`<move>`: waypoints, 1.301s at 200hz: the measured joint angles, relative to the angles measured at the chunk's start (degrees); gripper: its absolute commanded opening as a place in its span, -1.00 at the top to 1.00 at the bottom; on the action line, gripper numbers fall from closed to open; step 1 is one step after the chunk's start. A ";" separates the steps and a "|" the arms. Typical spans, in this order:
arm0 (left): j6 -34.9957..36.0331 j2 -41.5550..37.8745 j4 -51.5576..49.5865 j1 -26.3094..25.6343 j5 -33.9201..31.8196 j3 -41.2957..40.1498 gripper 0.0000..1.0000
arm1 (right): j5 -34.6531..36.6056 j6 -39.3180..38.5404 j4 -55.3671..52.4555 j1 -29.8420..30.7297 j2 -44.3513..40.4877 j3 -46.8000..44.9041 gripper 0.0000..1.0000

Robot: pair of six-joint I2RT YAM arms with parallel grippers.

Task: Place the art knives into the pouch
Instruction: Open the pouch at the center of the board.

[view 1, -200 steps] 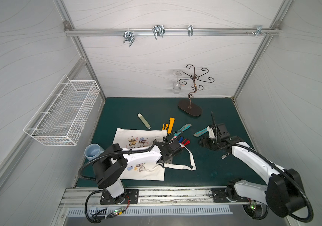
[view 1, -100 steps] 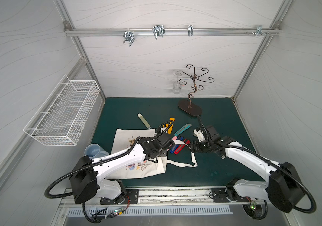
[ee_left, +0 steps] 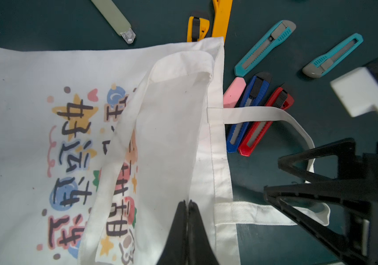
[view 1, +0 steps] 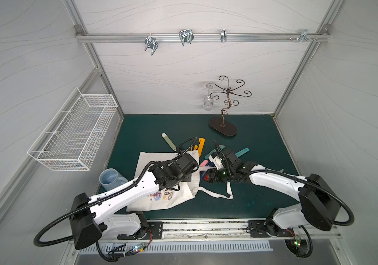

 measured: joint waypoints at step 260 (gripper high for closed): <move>2.21 -4.00 -4.46 1.14 -3.41 6.49 1.00 | -1.92 17.94 18.49 6.32 13.38 0.94 1.00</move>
